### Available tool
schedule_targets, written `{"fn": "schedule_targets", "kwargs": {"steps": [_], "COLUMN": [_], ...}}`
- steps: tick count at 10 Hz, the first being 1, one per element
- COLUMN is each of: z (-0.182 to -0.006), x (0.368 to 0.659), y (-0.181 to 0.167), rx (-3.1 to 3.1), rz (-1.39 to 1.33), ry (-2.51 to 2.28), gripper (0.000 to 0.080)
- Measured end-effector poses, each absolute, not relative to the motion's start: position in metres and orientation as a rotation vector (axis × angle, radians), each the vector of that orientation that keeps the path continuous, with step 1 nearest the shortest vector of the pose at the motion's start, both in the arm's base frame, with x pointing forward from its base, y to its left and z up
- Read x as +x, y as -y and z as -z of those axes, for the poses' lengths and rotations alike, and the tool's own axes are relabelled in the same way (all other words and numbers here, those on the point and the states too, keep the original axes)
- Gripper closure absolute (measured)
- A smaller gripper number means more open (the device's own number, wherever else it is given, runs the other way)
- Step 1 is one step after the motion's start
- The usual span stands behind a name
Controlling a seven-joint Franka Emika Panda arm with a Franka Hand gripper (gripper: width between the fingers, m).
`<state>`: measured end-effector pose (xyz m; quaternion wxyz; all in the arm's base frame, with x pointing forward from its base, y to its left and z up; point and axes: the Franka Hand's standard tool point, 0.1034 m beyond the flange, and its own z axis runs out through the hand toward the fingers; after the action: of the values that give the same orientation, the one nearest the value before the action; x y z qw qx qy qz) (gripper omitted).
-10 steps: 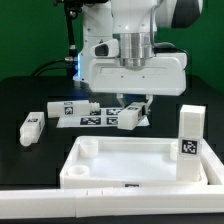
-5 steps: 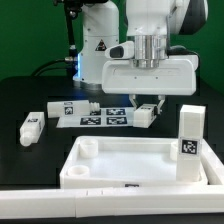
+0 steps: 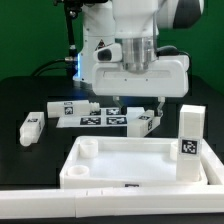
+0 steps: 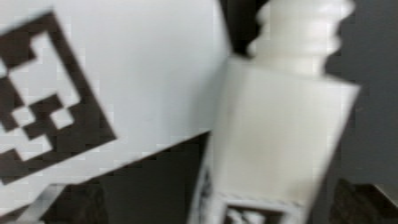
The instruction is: Assemble desk
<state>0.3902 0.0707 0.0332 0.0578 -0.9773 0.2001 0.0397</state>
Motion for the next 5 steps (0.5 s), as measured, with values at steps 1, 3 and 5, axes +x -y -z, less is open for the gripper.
{"fn": "schedule_targets", "kwargs": {"steps": [1,3,5], "z": [-0.054,-0.073,-0.068], "x": [0.408,0.443,0.455], "y": [-0.063,-0.048,-0.053], "rx": [-2.91,-2.784,-2.709], "rz": [-0.283,-0.541,-0.759], "ry": [-0.593,-0.634,-0.626], "gripper": [0.0152,0.0151,0.0151]}}
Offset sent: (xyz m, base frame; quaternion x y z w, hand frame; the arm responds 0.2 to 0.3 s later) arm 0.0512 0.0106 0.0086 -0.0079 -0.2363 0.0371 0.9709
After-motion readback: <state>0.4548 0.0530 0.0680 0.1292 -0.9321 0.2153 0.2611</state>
